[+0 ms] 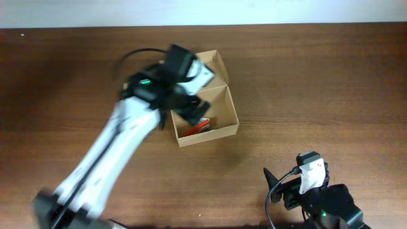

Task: Pack container
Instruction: 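Open the left gripper and move it to the green tape roll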

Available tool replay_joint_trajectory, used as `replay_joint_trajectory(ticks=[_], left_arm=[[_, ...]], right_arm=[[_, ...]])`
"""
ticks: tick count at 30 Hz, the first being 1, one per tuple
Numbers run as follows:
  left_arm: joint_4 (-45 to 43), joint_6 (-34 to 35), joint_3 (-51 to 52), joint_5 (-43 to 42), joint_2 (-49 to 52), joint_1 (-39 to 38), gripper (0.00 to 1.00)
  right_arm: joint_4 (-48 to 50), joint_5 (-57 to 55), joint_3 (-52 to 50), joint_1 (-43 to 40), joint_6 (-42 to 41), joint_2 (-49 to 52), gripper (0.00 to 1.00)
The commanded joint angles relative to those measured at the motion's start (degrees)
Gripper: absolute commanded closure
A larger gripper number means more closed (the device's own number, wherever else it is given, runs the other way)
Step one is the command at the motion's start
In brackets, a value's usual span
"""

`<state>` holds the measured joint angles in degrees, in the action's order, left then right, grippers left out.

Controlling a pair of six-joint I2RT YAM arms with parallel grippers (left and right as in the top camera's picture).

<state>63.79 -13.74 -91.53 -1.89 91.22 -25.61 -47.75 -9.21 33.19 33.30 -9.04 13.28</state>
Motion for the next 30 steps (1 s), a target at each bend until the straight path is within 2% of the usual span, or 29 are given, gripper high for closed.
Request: replay_joint_trajectory(ticks=[1, 4, 8, 11, 19, 26, 30], left_arm=[[6.56, 3.04, -0.33, 1.51, -5.14, 4.92, 0.00], [11.61, 3.23, 1.16, 1.97, -8.11, 9.44, 0.00], [10.73, 4.31, 8.52, 1.66, -11.72, 14.64, 0.01], [6.03, 4.24, 17.07, 1.68, -14.29, 16.76, 0.00], [-7.26, 4.26, 32.11, 2.16, -14.29, 16.90, 0.00], [-13.68, 4.26, 36.06, 8.72, -10.91, 17.64, 0.00], [-15.37, 4.24, 36.22, 8.83, -7.58, 18.84, 0.00]], right_arm=[[0.15, -0.92, -0.15, -0.24, -0.46, -0.44, 0.01], [0.15, -0.92, -0.15, -0.24, -0.46, -0.44, 0.01], [0.13, -0.92, -0.15, -0.24, -0.46, -0.44, 0.01], [0.15, -0.92, -0.15, -0.24, -0.46, -0.44, 0.01], [0.13, -0.92, -0.15, -0.24, -0.46, -0.44, 0.01], [0.15, -0.92, -0.15, -0.24, -0.46, -0.44, 0.01], [0.15, -0.92, -0.15, -0.24, -0.46, -0.44, 0.01]])
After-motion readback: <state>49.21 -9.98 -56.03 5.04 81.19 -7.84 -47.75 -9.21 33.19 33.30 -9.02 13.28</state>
